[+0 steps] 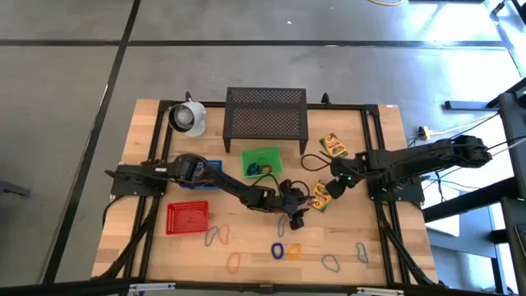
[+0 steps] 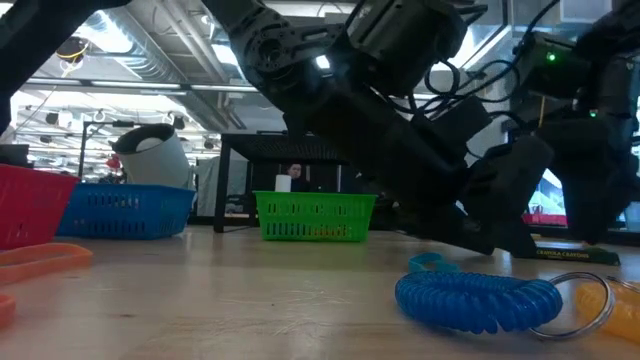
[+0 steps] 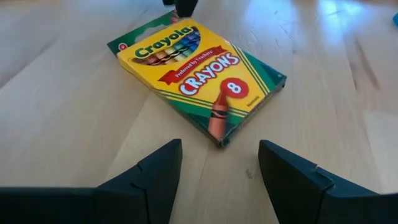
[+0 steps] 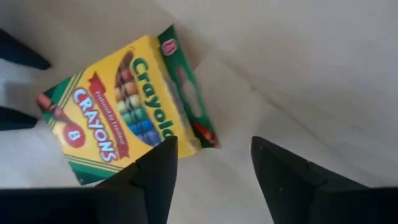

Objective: Pick & Place Office Desk Supplies
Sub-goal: Put the bottom yellow box of crayon into the red bin

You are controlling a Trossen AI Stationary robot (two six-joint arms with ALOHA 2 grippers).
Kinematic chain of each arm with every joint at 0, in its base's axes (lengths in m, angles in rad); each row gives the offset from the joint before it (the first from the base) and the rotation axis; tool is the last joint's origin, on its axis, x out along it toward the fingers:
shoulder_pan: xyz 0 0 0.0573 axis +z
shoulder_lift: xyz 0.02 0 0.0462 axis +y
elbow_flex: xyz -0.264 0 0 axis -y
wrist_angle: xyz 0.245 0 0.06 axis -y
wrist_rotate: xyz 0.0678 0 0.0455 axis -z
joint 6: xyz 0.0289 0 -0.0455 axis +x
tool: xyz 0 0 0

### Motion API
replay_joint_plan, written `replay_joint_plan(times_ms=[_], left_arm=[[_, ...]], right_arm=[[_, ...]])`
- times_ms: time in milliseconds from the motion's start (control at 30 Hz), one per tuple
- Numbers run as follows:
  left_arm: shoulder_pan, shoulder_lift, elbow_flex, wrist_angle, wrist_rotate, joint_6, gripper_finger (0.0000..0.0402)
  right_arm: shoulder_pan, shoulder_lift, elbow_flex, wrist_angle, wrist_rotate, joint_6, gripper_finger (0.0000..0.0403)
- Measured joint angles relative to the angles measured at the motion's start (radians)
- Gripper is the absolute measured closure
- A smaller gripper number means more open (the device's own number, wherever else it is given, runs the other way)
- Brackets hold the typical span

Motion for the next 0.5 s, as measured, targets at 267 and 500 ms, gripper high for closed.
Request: replay_joint_plan(times_ms=[267,500], left_arm=[[0.001,0.000,0.000,-0.006,0.003,0.020,0.0192],[0.005,0.000,0.000,-0.008,0.008,0.040,0.0192]], right_arm=[[0.000,-0.005,-0.058,0.075,-0.018,-0.020,0.0233],[0.000,-0.002,-0.063,0.128,-0.018,-0.042,0.0265]])
